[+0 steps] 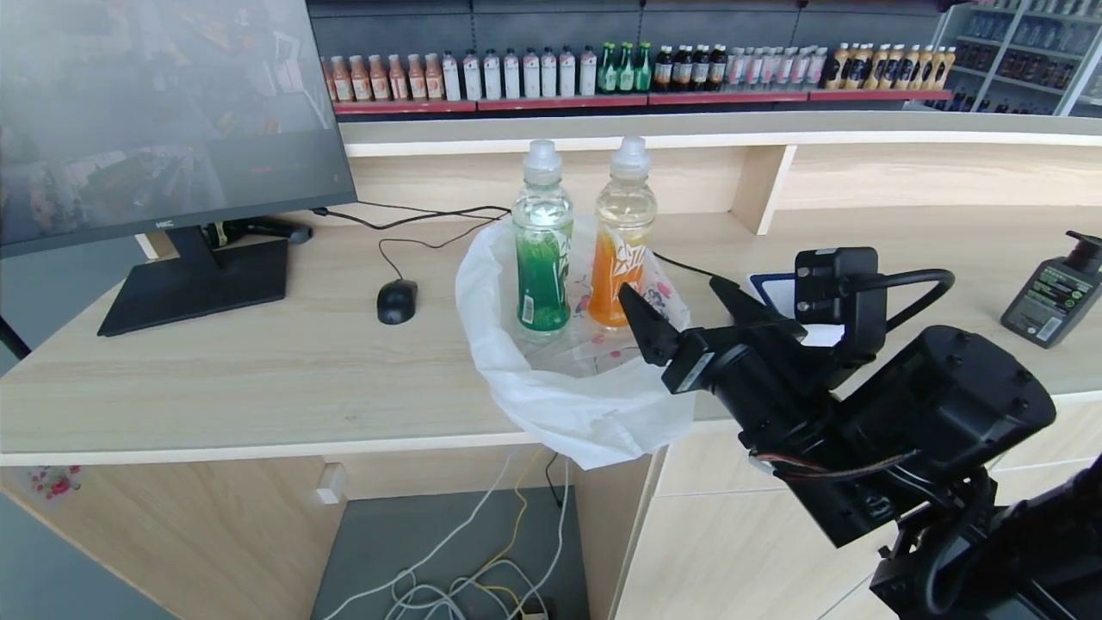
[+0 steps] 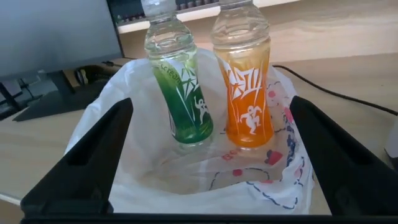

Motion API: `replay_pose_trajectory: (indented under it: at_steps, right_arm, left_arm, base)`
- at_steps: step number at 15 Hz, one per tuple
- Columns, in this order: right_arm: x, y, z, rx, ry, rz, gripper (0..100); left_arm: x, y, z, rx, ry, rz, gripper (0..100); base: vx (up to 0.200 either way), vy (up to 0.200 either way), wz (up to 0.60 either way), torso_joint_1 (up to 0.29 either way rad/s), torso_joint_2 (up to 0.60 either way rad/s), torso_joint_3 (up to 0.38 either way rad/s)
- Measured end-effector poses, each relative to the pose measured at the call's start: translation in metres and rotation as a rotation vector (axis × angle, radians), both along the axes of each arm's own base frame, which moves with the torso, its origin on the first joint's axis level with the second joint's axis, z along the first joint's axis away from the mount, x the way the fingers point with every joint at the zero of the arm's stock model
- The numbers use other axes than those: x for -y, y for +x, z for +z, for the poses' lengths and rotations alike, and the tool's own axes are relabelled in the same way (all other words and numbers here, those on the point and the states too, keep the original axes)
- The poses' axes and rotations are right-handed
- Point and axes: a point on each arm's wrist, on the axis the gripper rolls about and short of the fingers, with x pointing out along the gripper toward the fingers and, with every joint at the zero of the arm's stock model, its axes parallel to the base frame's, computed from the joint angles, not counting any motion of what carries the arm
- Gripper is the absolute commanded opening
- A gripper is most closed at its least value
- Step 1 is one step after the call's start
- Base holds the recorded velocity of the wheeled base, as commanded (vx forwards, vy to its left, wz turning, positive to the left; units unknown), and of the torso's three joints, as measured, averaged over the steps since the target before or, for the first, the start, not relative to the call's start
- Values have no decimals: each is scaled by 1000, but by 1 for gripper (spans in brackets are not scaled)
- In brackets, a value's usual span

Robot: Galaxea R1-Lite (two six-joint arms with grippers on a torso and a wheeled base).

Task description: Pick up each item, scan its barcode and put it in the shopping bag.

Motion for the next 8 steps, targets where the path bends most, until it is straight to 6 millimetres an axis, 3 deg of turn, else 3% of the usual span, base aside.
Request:
replay_pose_trajectory:
  at_steps: [8]
  right_arm:
    - [0,5,2,10,1,-15,100]
  left_arm:
    - [0,0,0,1,-3,1,100]
  base:
    - [0,-200,0,5,7,3]
